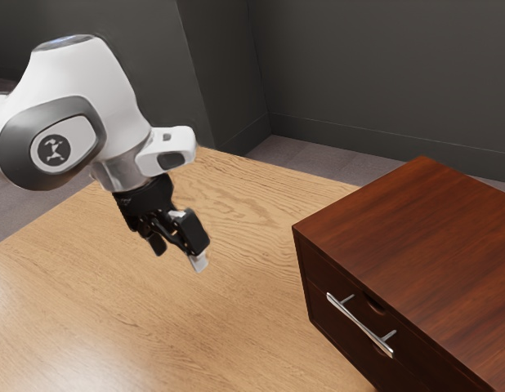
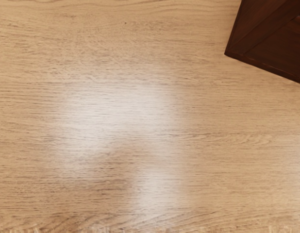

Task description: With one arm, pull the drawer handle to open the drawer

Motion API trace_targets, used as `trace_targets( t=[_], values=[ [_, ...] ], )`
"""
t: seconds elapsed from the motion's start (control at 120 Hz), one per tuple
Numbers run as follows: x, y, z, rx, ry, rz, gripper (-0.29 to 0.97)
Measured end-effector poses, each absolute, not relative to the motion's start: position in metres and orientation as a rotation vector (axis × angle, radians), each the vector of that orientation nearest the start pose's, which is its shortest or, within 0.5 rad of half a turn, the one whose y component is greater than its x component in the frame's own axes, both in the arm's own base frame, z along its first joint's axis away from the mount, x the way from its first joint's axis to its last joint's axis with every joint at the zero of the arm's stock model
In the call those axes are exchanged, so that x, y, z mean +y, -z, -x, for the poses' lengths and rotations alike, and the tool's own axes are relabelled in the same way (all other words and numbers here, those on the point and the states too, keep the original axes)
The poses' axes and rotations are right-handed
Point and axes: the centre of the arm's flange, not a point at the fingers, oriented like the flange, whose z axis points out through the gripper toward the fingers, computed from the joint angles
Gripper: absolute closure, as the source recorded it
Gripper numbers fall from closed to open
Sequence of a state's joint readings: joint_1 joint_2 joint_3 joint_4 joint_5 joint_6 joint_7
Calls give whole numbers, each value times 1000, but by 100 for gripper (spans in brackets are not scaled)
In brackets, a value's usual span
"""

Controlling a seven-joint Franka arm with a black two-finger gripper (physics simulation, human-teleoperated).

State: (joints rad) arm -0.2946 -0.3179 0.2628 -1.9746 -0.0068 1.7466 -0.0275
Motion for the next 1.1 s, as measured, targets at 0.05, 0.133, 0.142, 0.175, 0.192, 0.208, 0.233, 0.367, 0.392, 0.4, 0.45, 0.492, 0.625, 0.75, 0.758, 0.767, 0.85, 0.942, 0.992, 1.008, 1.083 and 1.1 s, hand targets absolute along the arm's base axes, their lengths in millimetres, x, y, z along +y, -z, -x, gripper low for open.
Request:
trace_targets(
  t=[0.05,0.133,0.142,0.175,0.192,0.208,0.233,0.367,0.392,0.4,0.45,0.492,0.625,0.75,0.758,0.767,0.85,0.942,0.992,1.008,1.083,1.1],
  values=[
    [-10,-598,-445,71,112,3240,0],
    [-24,-588,-403,132,101,3251,0],
    [-25,-587,-400,136,102,3252,0],
    [-32,-588,-389,154,105,3248,0],
    [-35,-588,-384,163,105,3246,0],
    [-38,-589,-380,172,102,3243,0],
    [-42,-588,-375,182,83,3238,0],
    [-73,-578,-352,248,-75,3185,0],
    [-77,-577,-349,256,-97,3175,0],
    [-78,-577,-348,259,-104,3172,0],
    [-89,-577,-342,293,-121,3149,0],
    [-99,-579,-338,342,-119,3126,0],
    [-147,-589,-319,657,-14,2938,0],
    [-199,-598,-294,1070,100,2748,0],
    [-202,-599,-292,1098,108,2735,0],
    [-204,-600,-291,1123,116,2723,0],
    [-229,-607,-274,1375,179,2590,0],
    [-255,-614,-251,1616,243,2385,0],
    [-264,-619,-244,1720,275,2266,0],
    [-266,-622,-243,1752,286,2234,0],
    [-273,-626,-251,1856,303,2123,0],
    [-275,-626,-256,1873,300,2107,0]
  ],
)
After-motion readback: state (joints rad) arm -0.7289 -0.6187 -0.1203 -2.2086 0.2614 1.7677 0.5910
